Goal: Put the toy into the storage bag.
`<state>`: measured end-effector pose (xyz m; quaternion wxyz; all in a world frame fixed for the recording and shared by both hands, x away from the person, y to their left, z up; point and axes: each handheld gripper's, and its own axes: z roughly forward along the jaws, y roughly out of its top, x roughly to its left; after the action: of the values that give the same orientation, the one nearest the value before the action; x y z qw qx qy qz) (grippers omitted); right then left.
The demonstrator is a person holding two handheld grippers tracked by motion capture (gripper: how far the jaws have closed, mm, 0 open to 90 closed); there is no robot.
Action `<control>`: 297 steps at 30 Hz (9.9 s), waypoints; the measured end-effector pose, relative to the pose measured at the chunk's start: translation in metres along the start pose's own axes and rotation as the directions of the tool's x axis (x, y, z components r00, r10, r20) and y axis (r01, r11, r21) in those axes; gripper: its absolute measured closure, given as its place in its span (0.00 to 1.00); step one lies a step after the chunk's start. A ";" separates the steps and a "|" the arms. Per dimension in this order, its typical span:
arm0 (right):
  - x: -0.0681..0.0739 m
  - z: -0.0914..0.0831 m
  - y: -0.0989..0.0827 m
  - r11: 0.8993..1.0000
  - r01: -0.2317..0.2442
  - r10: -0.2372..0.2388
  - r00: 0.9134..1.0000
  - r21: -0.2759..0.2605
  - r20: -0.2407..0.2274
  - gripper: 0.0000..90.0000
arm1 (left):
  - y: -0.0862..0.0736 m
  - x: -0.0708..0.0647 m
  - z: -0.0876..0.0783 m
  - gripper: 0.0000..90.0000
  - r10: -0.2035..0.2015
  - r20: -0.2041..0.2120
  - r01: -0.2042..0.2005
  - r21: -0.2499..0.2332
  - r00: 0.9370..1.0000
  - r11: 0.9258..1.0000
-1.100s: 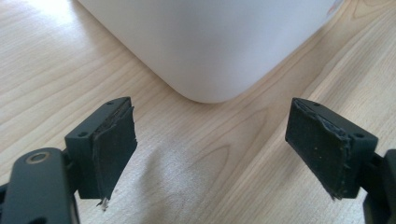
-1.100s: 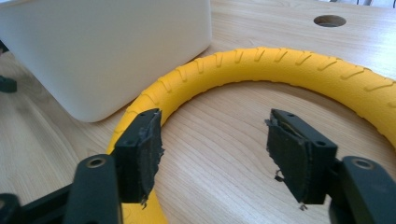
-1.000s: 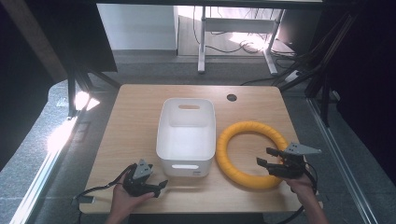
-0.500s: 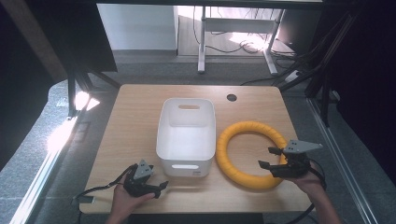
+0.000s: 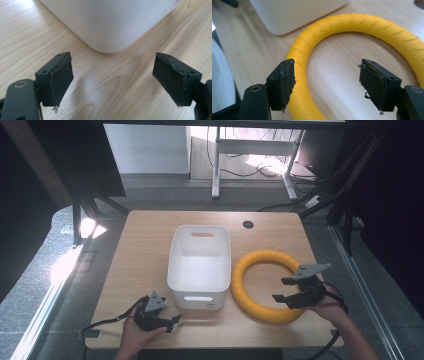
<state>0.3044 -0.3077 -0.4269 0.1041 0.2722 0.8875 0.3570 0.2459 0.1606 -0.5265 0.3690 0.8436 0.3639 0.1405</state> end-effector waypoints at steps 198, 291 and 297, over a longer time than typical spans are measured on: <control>-0.021 -0.015 0.043 0.898 -0.176 0.064 0.959 -0.402 -0.275 0.57 | 0.001 0.002 0.002 0.18 0.011 -0.008 -0.011 0.005 1.000 1.000; 0.004 -0.016 0.123 0.823 -0.147 -0.056 0.940 -0.548 -0.336 0.56 | 0.001 0.002 0.003 0.18 0.011 -0.001 -0.011 0.010 1.000 1.000; 0.008 -0.019 0.130 0.819 -0.132 -0.073 0.941 -0.559 -0.330 0.56 | 0.001 0.002 0.003 0.18 0.011 0.001 -0.011 0.010 1.000 1.000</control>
<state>0.3442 -0.2365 -0.3235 0.0223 0.1772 0.7388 0.6498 0.2489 0.1601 -0.5280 0.3640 0.8475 0.3599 0.1402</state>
